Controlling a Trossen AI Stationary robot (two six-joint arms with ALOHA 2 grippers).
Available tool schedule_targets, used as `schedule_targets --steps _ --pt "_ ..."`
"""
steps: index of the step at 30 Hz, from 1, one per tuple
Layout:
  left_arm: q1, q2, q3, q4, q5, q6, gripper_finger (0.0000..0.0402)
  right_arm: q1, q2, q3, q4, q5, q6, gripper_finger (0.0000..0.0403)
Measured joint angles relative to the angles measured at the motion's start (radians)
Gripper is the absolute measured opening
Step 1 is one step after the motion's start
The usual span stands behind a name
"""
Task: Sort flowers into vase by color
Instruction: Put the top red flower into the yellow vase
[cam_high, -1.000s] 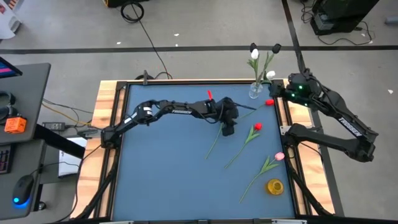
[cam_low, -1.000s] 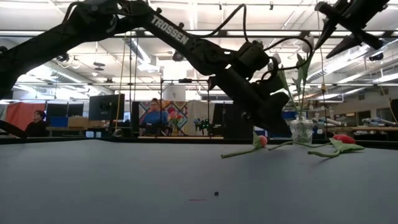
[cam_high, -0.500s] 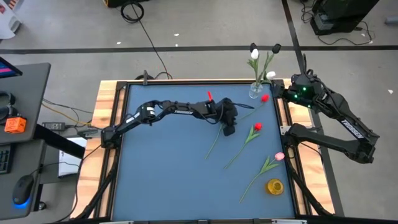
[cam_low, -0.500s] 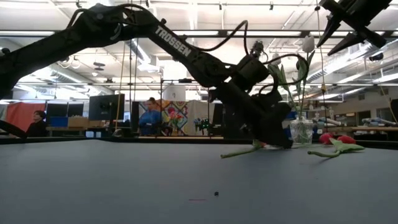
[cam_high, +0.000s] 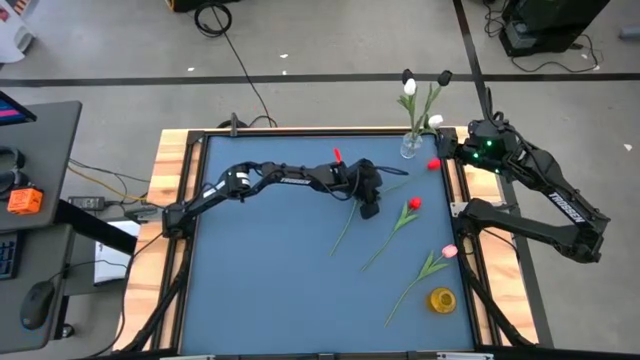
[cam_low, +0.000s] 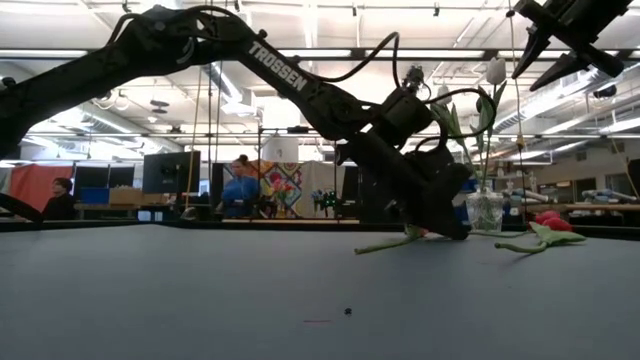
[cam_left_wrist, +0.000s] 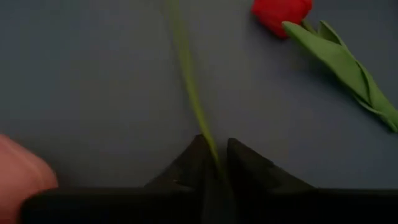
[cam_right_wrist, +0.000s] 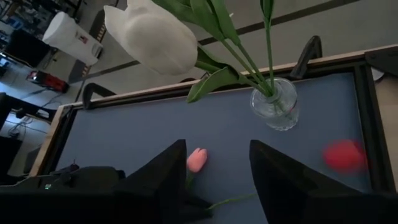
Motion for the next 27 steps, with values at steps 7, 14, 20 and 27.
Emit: schedule_targets --steps 7,14,20,27 --pt "0.020 -0.021 -0.006 -0.046 0.070 -0.128 0.0011 0.002 -0.013 0.000 -0.034 -0.123 -0.075 0.0161" --pt "0.042 -0.125 -0.017 -0.194 0.129 -0.188 0.0004 0.002 -0.078 0.000 -0.022 -0.256 -0.079 0.0156" --pt "0.021 -0.265 -0.012 -0.293 0.105 -0.185 0.0002 0.002 -0.127 -0.002 0.002 -0.347 -0.080 0.0156" --pt "-0.038 -0.388 -0.011 -0.306 -0.042 -0.301 0.0001 0.002 -0.160 -0.068 0.027 -0.446 -0.085 0.0156"
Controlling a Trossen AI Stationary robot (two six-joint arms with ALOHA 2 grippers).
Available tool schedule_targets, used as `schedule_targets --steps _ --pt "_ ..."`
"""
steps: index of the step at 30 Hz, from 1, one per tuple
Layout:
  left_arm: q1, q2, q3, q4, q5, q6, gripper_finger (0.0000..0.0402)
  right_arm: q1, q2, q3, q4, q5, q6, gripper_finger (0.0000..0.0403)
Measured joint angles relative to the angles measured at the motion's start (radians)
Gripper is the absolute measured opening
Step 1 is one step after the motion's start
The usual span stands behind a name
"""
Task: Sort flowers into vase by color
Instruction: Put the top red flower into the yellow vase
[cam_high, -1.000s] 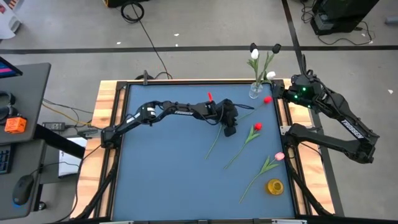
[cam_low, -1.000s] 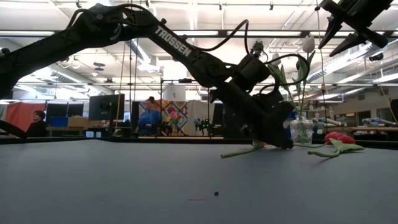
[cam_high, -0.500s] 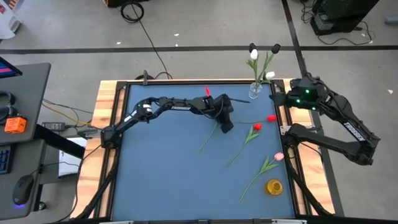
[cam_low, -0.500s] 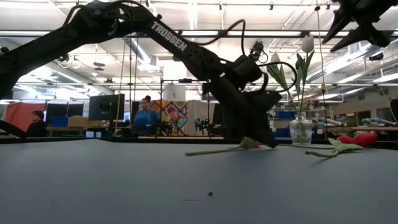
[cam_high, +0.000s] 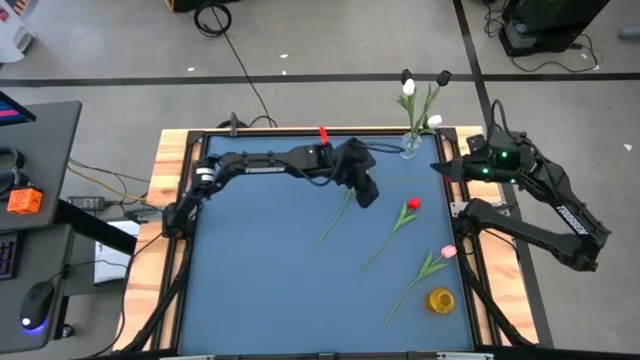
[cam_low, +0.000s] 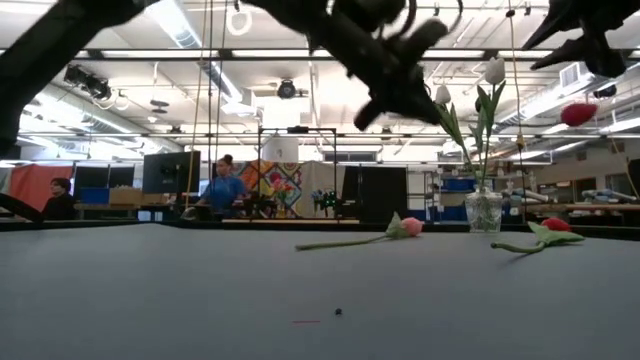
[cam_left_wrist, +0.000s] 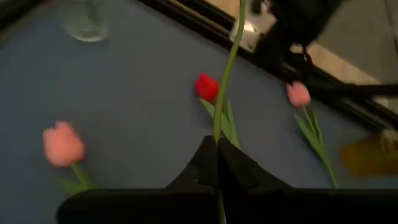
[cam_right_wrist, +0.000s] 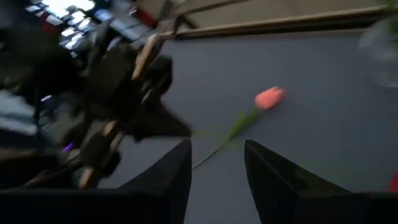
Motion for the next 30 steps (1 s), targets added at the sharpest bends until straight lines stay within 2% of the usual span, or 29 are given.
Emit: schedule_targets --steps 5,9,13,17,22,25,30 --pt "-0.041 -0.085 -0.001 -0.069 -0.198 -0.101 0.0001 0.000 -0.053 -0.008 0.086 -0.119 0.032 0.0156" --pt "-0.078 -0.168 -0.001 -0.191 -0.348 -0.176 0.0001 0.000 -0.100 -0.008 0.155 -0.222 0.033 0.0156" --pt "-0.149 -0.244 -0.001 -0.221 -0.458 -0.232 0.0000 0.000 -0.112 -0.008 0.162 -0.227 0.010 0.0156" --pt "-0.235 -0.316 0.000 -0.173 -0.500 -0.220 0.0000 0.000 -0.111 -0.008 0.270 -0.244 -0.054 0.0165" --pt "-0.301 -0.360 0.000 -0.025 -0.508 -0.125 0.0000 0.001 -0.110 -0.008 0.578 -0.319 -0.017 0.0199" --pt "-0.304 -0.369 0.000 0.044 -0.508 -0.123 0.0000 0.002 -0.075 -0.008 0.736 -0.364 -0.014 0.0223" --pt "-0.275 -0.363 -0.001 0.119 -0.510 -0.102 0.0000 0.002 -0.009 -0.008 0.878 -0.344 -0.067 0.0245"
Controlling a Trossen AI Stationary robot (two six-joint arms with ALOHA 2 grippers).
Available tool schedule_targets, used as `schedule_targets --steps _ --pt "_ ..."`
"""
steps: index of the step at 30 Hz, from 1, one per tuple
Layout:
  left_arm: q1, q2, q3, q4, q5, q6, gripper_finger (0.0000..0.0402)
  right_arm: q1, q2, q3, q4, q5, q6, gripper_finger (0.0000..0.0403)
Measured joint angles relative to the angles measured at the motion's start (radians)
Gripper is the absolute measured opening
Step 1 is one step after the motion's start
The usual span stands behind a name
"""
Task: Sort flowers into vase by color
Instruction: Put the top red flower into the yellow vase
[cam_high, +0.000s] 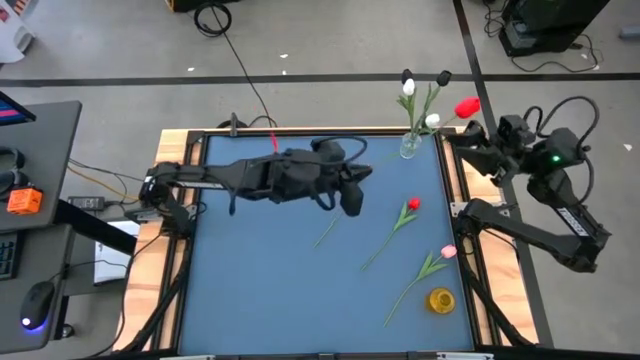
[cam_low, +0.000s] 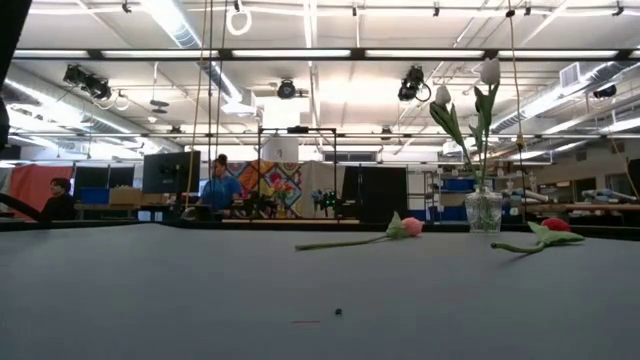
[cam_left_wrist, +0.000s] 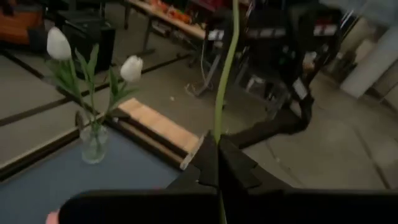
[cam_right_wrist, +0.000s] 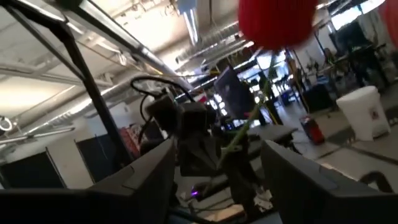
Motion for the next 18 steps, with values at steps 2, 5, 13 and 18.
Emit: schedule_targets --steps 2,5,13,18 --pt "0.013 0.000 0.000 0.023 0.000 0.000 0.0000 0.000 0.032 0.000 0.016 -0.005 0.014 0.0245" --pt "0.026 0.000 0.000 0.044 0.001 0.002 0.0000 0.000 0.082 0.000 0.032 -0.012 0.028 0.0238" --pt "0.036 0.001 0.000 0.049 0.020 0.029 0.0000 0.027 0.177 0.000 0.218 0.014 0.032 0.0204" --pt "0.048 0.001 0.000 0.045 0.021 0.030 0.0001 0.068 0.221 0.000 0.275 0.030 0.031 0.0190"
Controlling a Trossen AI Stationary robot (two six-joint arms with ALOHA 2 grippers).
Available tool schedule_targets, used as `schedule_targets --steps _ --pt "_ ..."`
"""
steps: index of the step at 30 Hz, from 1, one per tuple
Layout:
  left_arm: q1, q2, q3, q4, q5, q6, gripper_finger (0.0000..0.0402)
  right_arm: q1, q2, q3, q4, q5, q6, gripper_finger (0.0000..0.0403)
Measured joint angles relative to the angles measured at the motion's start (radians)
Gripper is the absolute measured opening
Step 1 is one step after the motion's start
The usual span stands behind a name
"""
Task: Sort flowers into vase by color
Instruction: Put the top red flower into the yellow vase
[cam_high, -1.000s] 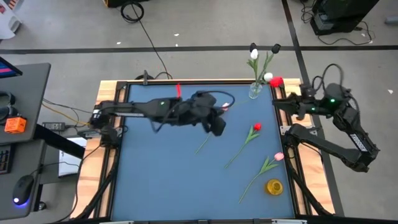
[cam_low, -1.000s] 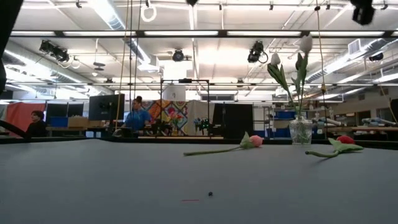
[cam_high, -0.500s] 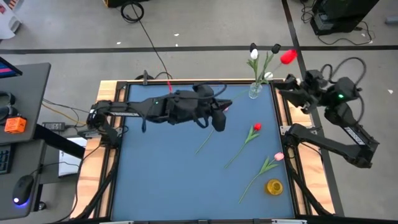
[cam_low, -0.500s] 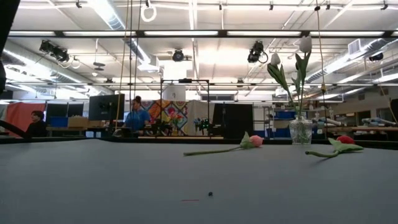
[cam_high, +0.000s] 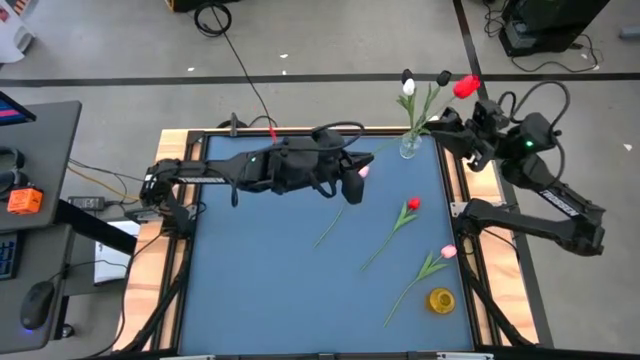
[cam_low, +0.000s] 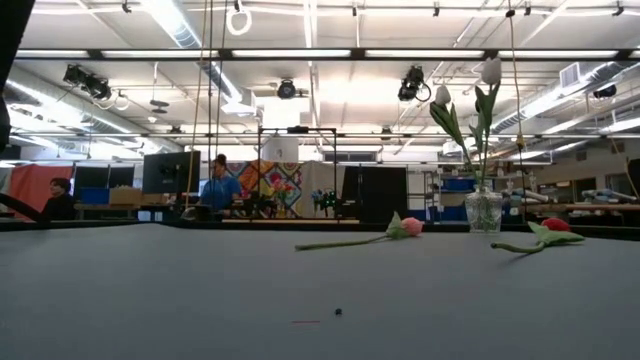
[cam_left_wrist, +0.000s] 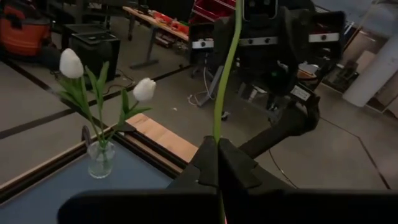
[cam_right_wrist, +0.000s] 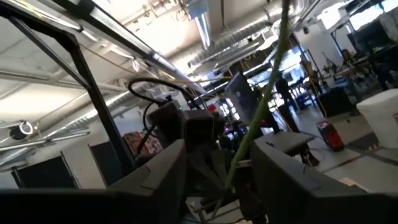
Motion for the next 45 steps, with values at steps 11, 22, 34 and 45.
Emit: schedule_targets --steps 11,22,34,45 --pt "0.005 0.000 0.000 -0.005 -0.001 0.019 0.0003 0.064 0.097 0.000 0.062 0.062 -0.020 0.0126" --pt "0.005 0.000 0.001 -0.085 0.000 0.004 0.0016 0.089 0.098 0.013 -0.015 0.099 -0.099 0.0013" --pt "-0.033 0.000 0.001 -0.326 0.005 -0.034 0.0184 0.171 0.113 0.197 -0.755 0.224 -0.411 0.0011" --pt "-0.070 0.000 0.001 -0.331 0.005 -0.038 0.0210 0.395 0.112 0.241 -1.061 0.374 -0.393 0.0010"
